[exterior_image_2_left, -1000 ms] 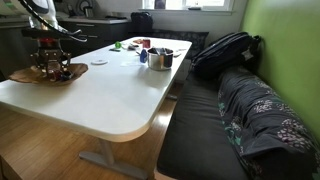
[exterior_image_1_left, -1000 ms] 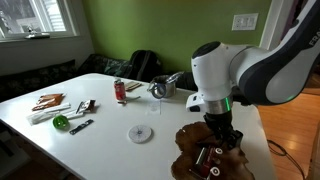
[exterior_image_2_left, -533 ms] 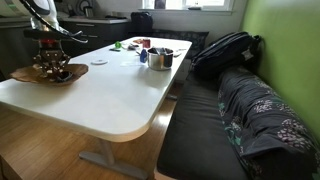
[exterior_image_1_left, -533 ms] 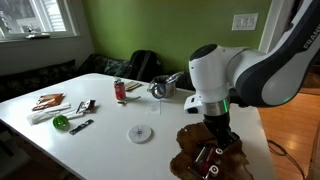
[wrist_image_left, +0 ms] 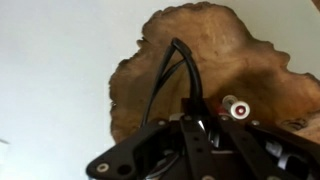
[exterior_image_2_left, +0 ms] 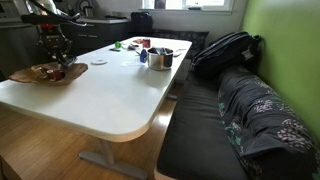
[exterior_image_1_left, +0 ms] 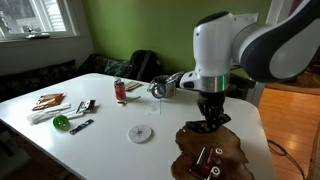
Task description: Remove the pair of glasses from the wooden plate and put them on the table
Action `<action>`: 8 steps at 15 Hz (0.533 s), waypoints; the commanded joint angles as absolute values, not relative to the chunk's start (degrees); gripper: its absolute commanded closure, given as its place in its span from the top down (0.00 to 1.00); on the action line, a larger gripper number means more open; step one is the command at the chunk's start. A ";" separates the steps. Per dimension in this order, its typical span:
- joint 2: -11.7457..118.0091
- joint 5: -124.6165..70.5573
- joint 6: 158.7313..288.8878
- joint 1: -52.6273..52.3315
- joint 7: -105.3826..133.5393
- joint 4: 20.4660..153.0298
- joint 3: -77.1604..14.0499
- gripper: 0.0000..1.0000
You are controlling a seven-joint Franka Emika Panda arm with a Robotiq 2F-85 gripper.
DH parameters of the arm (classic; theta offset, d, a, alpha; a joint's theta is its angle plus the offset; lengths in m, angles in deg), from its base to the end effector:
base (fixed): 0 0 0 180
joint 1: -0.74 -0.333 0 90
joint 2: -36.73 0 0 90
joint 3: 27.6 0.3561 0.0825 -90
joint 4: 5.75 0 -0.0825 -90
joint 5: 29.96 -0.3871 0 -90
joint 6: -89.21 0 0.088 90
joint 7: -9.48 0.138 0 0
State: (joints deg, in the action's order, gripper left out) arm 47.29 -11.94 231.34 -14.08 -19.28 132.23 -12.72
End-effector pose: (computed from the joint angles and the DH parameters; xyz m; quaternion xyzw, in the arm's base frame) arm 0.4285 0.2418 0.2371 0.8002 0.5940 -0.0488 0.0665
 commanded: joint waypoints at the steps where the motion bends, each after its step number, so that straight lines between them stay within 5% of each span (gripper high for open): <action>1: 44.21 -13.72 231.74 -12.99 -19.38 133.11 -12.44 0.14; 3: 38.86 -15.89 231.80 -12.07 -20.01 135.12 -12.99 0.14; 4: 37.46 -16.13 231.81 -11.96 -20.00 136.00 -13.14 0.04; 8: 42.10 -10.05 237.29 -6.79 -10.54 133.00 -19.51 0.04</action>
State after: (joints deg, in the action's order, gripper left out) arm 38.33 -13.99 233.87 -10.44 -14.19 135.36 -15.28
